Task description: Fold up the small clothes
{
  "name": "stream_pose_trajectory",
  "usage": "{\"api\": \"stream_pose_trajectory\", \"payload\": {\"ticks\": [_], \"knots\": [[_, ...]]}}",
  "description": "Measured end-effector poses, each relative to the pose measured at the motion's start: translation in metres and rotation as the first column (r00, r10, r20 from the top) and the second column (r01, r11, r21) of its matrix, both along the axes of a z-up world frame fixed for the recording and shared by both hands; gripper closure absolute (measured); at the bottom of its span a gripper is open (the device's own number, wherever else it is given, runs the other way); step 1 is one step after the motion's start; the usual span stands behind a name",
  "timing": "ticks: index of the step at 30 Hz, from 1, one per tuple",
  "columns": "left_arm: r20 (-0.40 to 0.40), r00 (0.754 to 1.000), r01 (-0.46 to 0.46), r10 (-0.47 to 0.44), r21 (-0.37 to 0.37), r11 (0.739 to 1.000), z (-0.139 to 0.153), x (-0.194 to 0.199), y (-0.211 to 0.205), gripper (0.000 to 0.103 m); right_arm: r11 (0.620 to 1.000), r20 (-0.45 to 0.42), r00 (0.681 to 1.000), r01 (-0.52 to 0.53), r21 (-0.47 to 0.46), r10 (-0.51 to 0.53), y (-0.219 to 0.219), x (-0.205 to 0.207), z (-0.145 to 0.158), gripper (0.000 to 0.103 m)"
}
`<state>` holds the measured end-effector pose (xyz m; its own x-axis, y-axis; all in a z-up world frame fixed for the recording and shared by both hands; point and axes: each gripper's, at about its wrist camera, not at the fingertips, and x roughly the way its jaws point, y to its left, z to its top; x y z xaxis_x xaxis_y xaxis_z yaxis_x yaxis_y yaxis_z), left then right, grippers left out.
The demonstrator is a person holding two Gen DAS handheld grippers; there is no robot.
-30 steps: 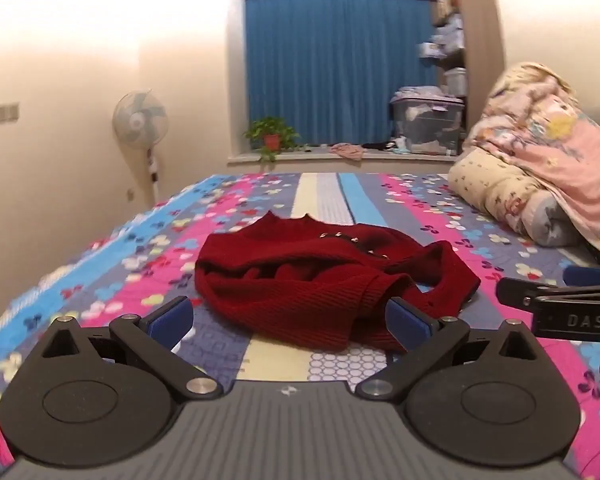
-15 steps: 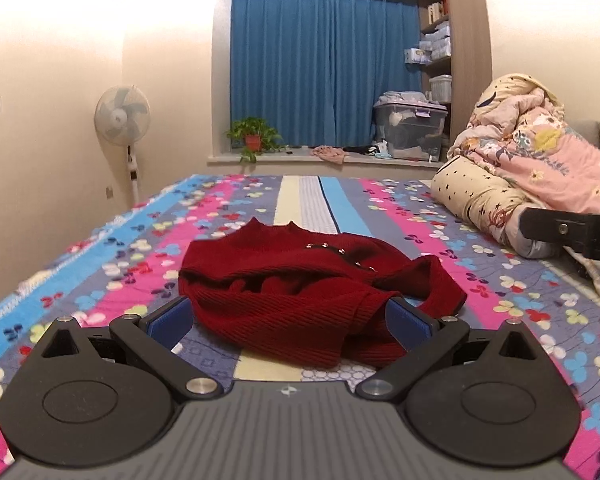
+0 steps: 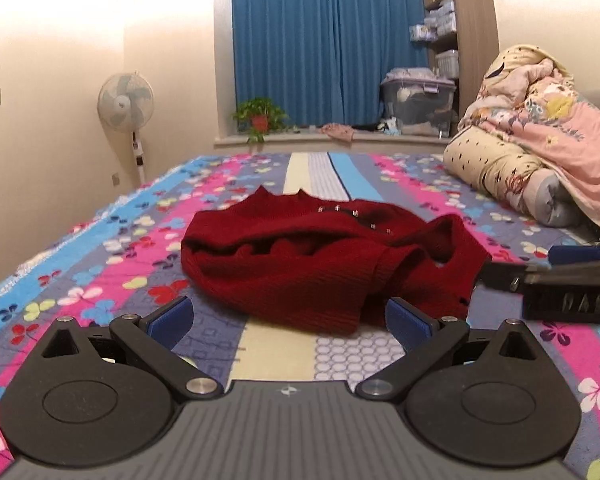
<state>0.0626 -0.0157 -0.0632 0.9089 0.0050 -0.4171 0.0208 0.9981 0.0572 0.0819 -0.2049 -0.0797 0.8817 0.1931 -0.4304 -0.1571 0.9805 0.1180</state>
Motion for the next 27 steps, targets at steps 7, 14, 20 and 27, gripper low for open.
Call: {"api": "stream_pose_trajectory", "payload": {"ticks": [7, 14, 20, 27], "knots": [[-0.035, 0.999, -0.027, 0.025, -0.067, 0.997, 0.001, 0.001, 0.002, 0.001, 1.000, -0.032, 0.999, -0.021, 0.019, 0.021, 0.010, 0.007, -0.002, 0.014], [-0.043, 0.997, -0.065, 0.063, -0.061, 0.996, -0.001, 0.002, 0.004, 0.001, 0.999, -0.039, 0.999, -0.030, 0.016, 0.031, 0.008, 0.014, -0.004, 0.014], [-0.059, 0.996, -0.066, 0.063, -0.056, 0.996, -0.003, 0.002, 0.004, 0.001, 0.999, -0.044, 0.998, -0.042, 0.008, 0.042, 0.011, 0.015, -0.004, 0.014], [-0.091, 0.993, -0.077, 0.071, -0.065, 0.995, -0.006, 0.007, 0.004, 0.001, 0.999, -0.073, 0.996, -0.041, 0.017, 0.042, 0.010, 0.017, -0.008, 0.014]]}}
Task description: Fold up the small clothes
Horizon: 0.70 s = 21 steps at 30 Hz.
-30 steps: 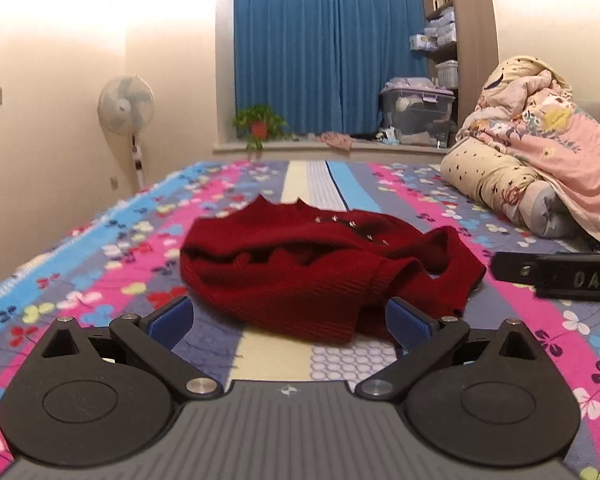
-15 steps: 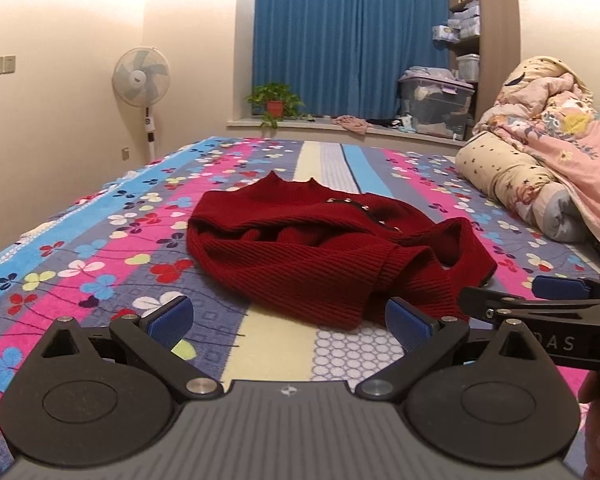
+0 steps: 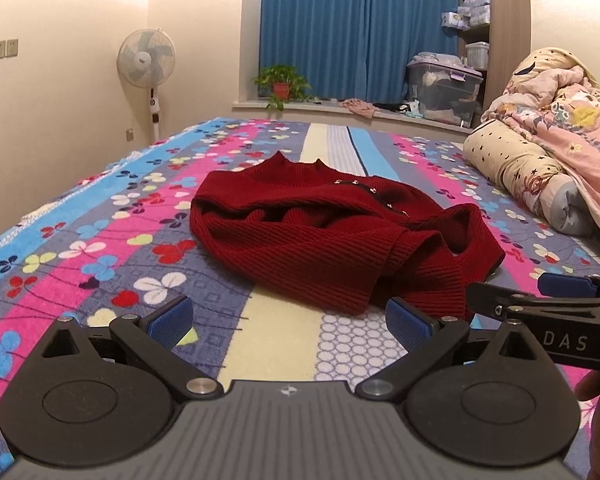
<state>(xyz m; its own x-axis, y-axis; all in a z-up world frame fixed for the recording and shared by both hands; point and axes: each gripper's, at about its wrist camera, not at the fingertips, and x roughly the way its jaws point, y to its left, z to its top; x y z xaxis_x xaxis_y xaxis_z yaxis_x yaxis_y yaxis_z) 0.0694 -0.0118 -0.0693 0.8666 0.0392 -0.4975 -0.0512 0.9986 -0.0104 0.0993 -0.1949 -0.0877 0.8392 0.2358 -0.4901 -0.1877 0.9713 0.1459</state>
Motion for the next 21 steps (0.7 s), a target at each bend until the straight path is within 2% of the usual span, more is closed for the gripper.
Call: {"api": "stream_pose_trajectory", "payload": {"ticks": [21], "knots": [[-0.017, 1.000, -0.011, 0.011, 0.005, 1.000, -0.0041, 0.0047, 0.0052, 0.001, 1.000, -0.014, 1.000, -0.008, -0.015, 0.008, 0.0085, 0.0075, -0.0040, 0.015]]}}
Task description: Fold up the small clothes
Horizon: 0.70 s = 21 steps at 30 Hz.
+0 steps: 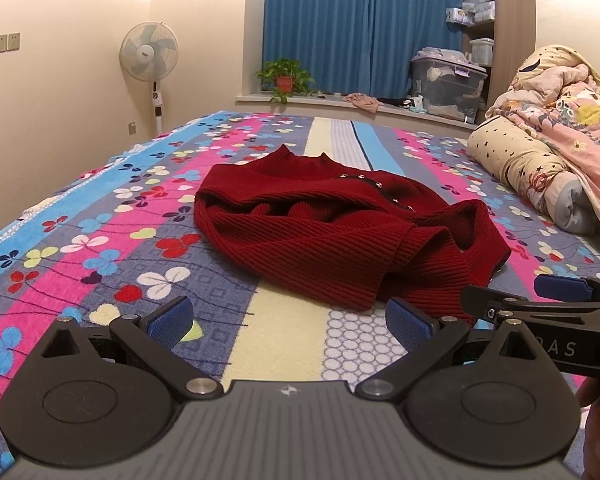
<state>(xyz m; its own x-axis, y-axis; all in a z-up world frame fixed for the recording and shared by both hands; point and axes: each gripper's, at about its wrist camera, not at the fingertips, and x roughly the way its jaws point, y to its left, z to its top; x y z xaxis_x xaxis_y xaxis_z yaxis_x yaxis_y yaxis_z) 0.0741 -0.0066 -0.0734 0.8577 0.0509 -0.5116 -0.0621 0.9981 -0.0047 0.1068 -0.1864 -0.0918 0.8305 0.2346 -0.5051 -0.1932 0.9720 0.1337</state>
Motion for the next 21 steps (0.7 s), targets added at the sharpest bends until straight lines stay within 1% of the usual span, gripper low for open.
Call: {"api": "stream_pose_trajectory", "payload": {"ticks": [3, 4, 5, 7, 8, 9, 11, 12, 13, 14, 16, 17, 18, 19, 20, 21], "knots": [[0.008, 1.000, 0.003, -0.003, 0.022, 1.000, -0.002, 0.001, 0.000, 0.002, 1.000, 0.016, 1.000, -0.002, -0.003, 0.002, 0.000, 0.000, 0.002, 0.022], [0.019, 1.000, 0.005, -0.006, 0.038, 0.999, -0.003, 0.000, 0.000, 0.008, 1.000, 0.026, 1.000, 0.001, -0.002, -0.001, -0.001, 0.000, 0.005, 0.031], [0.033, 0.999, 0.010, -0.012, 0.055, 0.998, -0.004, 0.000, 0.001, 0.013, 1.000, 0.038, 0.999, 0.010, 0.001, -0.010, -0.004, 0.001, 0.010, 0.045], [0.048, 0.998, 0.027, -0.031, 0.085, 0.996, -0.007, 0.001, 0.003, 0.044, 1.000, 0.044, 0.999, 0.008, 0.002, -0.008, -0.012, 0.007, 0.024, 0.062], [0.049, 0.998, 0.038, -0.043, 0.098, 0.994, -0.007, 0.001, -0.002, 0.050, 1.000, 0.049, 0.999, 0.002, 0.004, -0.002, -0.017, 0.012, 0.034, 0.064], [0.050, 0.997, 0.047, -0.053, 0.106, 0.993, -0.009, 0.002, -0.001, 0.058, 1.000, 0.067, 0.998, -0.005, 0.003, 0.005, -0.022, 0.017, 0.044, 0.064], [0.041, 0.997, 0.056, -0.061, 0.116, 0.992, -0.014, 0.004, 0.003, 0.059, 0.999, 0.110, 0.993, -0.027, -0.033, 0.030, -0.030, 0.031, 0.062, 0.063], [0.028, 0.998, 0.056, -0.060, 0.117, 0.992, -0.017, 0.006, 0.005, 0.059, 0.997, 0.115, 0.992, -0.044, -0.056, 0.050, -0.033, 0.041, 0.066, 0.061], [0.011, 0.998, 0.057, -0.058, 0.112, 0.992, -0.020, 0.009, 0.008, 0.059, 0.996, 0.108, 0.992, -0.062, -0.070, 0.069, -0.037, 0.052, 0.065, 0.058], [-0.011, 0.998, 0.057, -0.056, 0.101, 0.993, -0.022, 0.013, 0.011, 0.059, 0.996, 0.094, 0.993, -0.058, -0.070, 0.065, -0.042, 0.063, 0.059, 0.057], [-0.039, 0.998, 0.053, -0.050, 0.089, 0.995, -0.024, 0.025, 0.019, 0.059, 1.000, 0.048, 0.999, 0.003, -0.031, -0.002, -0.057, 0.081, 0.038, 0.057], [-0.042, 0.998, 0.048, -0.044, 0.095, 0.994, -0.023, 0.034, 0.023, 0.059, 0.999, -0.008, 0.999, 0.042, 0.001, -0.042, -0.065, 0.089, 0.022, 0.057], [-0.040, 0.999, 0.040, -0.036, 0.097, 0.994, -0.022, 0.044, 0.027, 0.059, 0.997, -0.100, 0.992, 0.078, 0.006, -0.077, -0.069, 0.098, 0.012, 0.059], [-0.040, 0.999, 0.029, -0.025, 0.086, 0.996, -0.021, 0.056, 0.031, 0.059, 0.993, -0.157, 0.982, 0.115, 0.032, -0.109, -0.072, 0.104, 0.009, 0.060], [-0.043, 0.999, 0.011, -0.008, 0.069, 0.998, -0.021, 0.070, 0.038, 0.059, 0.989, -0.141, 0.985, 0.115, 0.092, -0.102, -0.076, 0.106, 0.012, 0.060], [-0.047, 0.999, -0.009, 0.011, 0.048, 0.999, -0.021, 0.084, 0.044, 0.059, 0.989, -0.117, 0.990, 0.094, 0.113, -0.081, -0.076, 0.108, 0.015, 0.060]]}}
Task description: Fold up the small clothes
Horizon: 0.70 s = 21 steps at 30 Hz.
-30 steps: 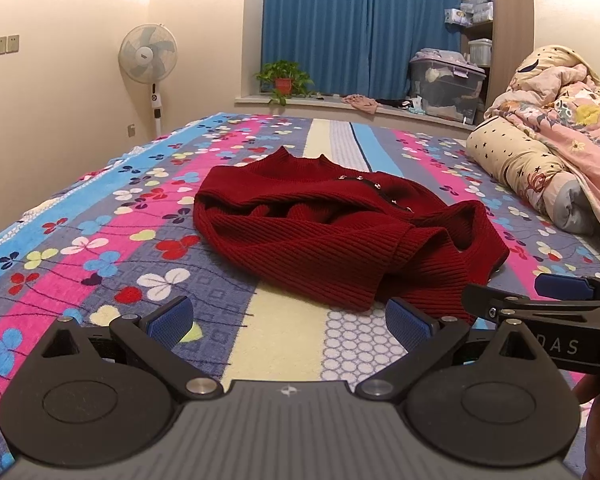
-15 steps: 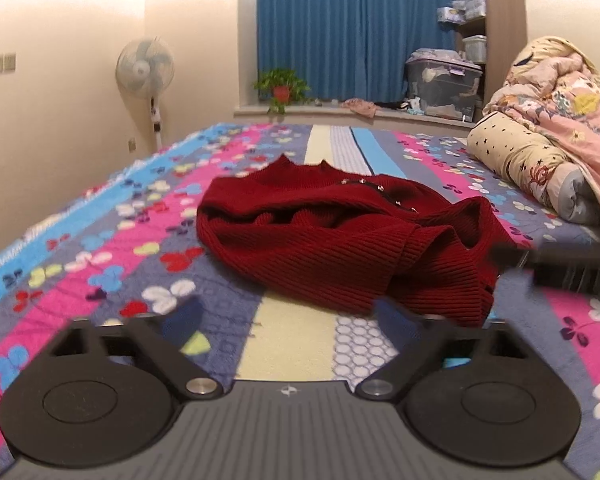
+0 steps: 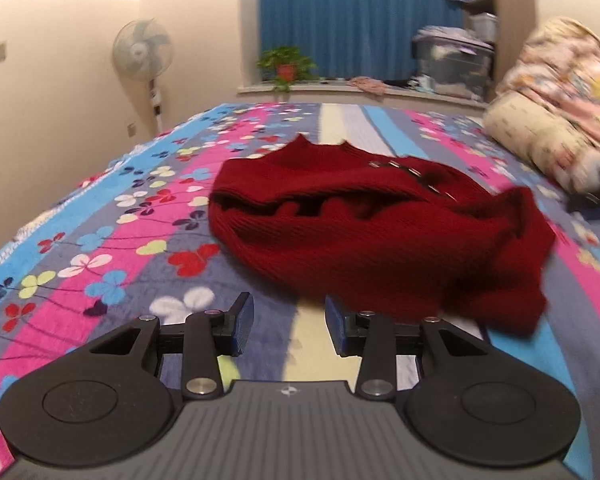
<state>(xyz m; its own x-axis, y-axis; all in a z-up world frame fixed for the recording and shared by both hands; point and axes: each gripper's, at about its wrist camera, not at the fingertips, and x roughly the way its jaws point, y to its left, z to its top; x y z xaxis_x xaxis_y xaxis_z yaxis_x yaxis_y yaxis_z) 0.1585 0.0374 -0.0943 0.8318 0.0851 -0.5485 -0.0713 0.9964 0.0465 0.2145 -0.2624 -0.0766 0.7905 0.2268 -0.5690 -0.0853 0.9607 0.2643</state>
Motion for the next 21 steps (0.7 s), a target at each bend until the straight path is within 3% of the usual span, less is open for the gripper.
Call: {"api": "stream_pose_trajectory", "payload": {"ticks": [3, 7, 9, 12, 13, 15, 17, 19, 21], "knots": [[-0.023, 0.998, -0.067, 0.065, -0.057, 0.996, -0.004, 0.048, 0.014, 0.050, 0.996, 0.023, 0.999, -0.044, -0.077, 0.046, 0.009, 0.004, 0.002, 0.056], [-0.073, 0.985, -0.163, 0.155, -0.129, 0.978, -0.027, 0.109, 0.032, 0.037, 0.991, -0.087, 0.994, -0.078, -0.112, 0.069, 0.016, 0.017, -0.014, 0.048], [-0.145, 0.970, -0.227, 0.197, -0.234, 0.945, -0.041, 0.133, 0.047, 0.035, 0.990, -0.159, 0.985, -0.084, -0.111, 0.066, 0.015, 0.024, -0.026, 0.046], [-0.209, 0.948, -0.305, 0.239, -0.393, 0.867, -0.060, 0.156, 0.063, 0.035, 0.991, -0.206, 0.978, -0.069, -0.118, 0.044, 0.016, 0.029, -0.033, 0.046], [-0.213, 0.946, -0.313, 0.243, -0.416, 0.853, -0.063, 0.159, 0.064, 0.036, 0.991, -0.208, 0.977, -0.067, -0.116, 0.042, 0.016, 0.029, -0.033, 0.045], [-0.215, 0.948, -0.308, 0.236, -0.416, 0.856, -0.066, 0.164, 0.056, 0.037, 0.992, -0.197, 0.979, -0.065, -0.111, 0.042, 0.015, 0.030, -0.031, 0.041], [-0.213, 0.954, -0.281, 0.213, -0.379, 0.882, -0.065, 0.169, 0.047, 0.049, 0.991, -0.195, 0.980, -0.062, -0.117, 0.038, 0.014, 0.032, -0.032, 0.040], [-0.217, 0.960, -0.244, 0.174, -0.356, 0.902, -0.063, 0.170, 0.045, 0.089, 0.991, -0.207, 0.978, -0.056, -0.118, 0.031, 0.012, 0.034, -0.035, 0.040], [-0.239, 0.958, -0.229, 0.159, -0.298, 0.927, -0.059, 0.168, 0.047, 0.092, 0.992, -0.219, 0.976, -0.050, -0.116, 0.024, 0.010, 0.036, -0.038, 0.040]]}}
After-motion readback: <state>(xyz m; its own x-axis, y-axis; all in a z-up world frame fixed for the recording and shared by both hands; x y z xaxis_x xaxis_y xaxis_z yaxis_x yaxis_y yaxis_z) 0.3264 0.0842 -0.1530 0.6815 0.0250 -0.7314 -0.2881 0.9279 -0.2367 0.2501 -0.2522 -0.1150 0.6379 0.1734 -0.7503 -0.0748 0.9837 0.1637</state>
